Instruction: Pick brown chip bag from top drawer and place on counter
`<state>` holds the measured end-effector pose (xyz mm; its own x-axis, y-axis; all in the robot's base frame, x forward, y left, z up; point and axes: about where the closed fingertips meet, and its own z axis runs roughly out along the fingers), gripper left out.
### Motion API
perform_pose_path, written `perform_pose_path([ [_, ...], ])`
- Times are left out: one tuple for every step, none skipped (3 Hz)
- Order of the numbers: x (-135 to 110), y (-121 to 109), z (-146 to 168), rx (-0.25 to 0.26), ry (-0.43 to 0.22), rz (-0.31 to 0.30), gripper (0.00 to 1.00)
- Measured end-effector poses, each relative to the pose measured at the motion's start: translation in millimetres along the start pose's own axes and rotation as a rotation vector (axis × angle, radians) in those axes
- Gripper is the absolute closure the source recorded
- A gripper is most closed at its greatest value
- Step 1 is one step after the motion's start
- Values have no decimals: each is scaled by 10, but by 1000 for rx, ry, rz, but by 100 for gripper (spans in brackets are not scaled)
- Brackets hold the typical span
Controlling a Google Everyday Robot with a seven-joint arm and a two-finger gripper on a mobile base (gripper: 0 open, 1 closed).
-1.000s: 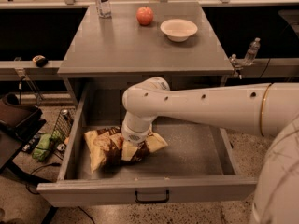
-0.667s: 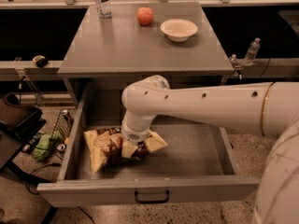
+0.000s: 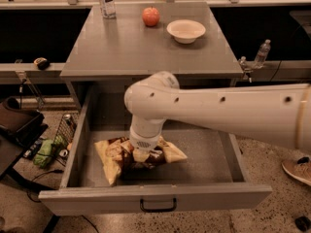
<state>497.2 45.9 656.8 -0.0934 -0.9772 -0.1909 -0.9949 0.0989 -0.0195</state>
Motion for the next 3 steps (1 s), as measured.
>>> perform_pose_path([
  [94,70,-1017,100,77,29,100],
  [68,-119,-1995,200,108,37,100],
  [146,-451,-2543,225,174,37,100],
])
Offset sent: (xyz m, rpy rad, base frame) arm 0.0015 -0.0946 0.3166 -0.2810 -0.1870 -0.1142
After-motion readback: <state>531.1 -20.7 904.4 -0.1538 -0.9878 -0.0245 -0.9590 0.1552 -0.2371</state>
